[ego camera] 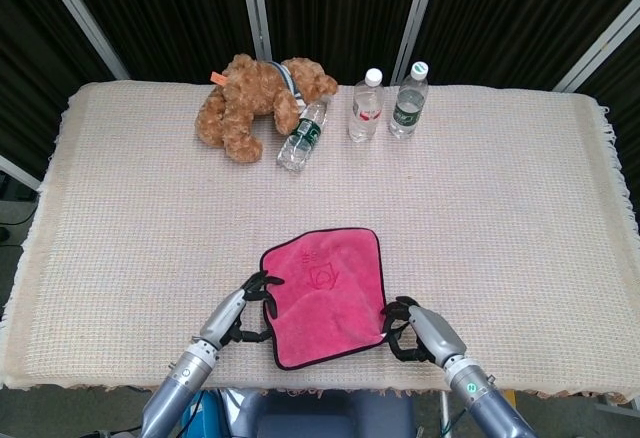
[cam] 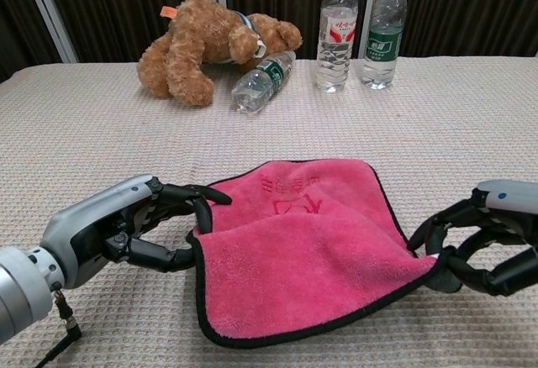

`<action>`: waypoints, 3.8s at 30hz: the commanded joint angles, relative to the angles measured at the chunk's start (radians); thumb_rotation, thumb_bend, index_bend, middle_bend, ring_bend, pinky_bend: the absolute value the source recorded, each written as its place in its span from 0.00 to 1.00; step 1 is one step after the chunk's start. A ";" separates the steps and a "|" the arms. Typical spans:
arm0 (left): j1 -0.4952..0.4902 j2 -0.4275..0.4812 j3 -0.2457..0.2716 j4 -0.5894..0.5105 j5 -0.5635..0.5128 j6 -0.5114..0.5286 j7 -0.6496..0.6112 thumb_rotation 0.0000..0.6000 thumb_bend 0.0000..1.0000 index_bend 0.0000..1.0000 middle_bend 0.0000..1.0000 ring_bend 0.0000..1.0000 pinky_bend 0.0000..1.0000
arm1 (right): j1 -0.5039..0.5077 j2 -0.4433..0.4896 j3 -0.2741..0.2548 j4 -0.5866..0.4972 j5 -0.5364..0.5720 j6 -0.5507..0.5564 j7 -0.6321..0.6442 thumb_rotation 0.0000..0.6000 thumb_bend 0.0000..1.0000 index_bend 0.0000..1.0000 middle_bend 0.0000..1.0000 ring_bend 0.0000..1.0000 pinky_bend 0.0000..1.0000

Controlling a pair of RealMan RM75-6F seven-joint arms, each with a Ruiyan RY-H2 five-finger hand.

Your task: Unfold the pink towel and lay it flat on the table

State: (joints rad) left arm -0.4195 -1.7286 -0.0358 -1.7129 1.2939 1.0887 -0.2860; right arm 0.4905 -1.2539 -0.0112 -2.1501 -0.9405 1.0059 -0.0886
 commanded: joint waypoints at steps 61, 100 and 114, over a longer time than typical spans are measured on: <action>-0.151 0.291 -0.074 0.052 0.089 -0.154 0.175 1.00 0.73 0.24 0.11 0.00 0.00 | -0.125 0.177 0.003 0.000 -0.410 0.093 0.213 1.00 0.32 0.00 0.00 0.00 0.00; -0.243 -0.138 -0.106 0.559 0.111 0.022 0.588 1.00 0.17 0.51 0.19 0.00 0.00 | -0.169 0.085 0.016 0.226 -0.519 0.136 0.440 1.00 0.32 0.00 0.00 0.00 0.00; -0.271 -0.210 -0.095 0.649 0.131 0.010 0.576 1.00 0.17 0.51 0.19 0.00 0.00 | -0.171 0.090 0.023 0.230 -0.509 0.128 0.478 1.00 0.32 0.00 0.00 0.00 0.00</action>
State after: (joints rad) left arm -0.6914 -1.9407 -0.1323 -1.0625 1.4236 1.0986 0.2934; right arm 0.3197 -1.1671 0.0128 -1.9173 -1.4468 1.1357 0.3832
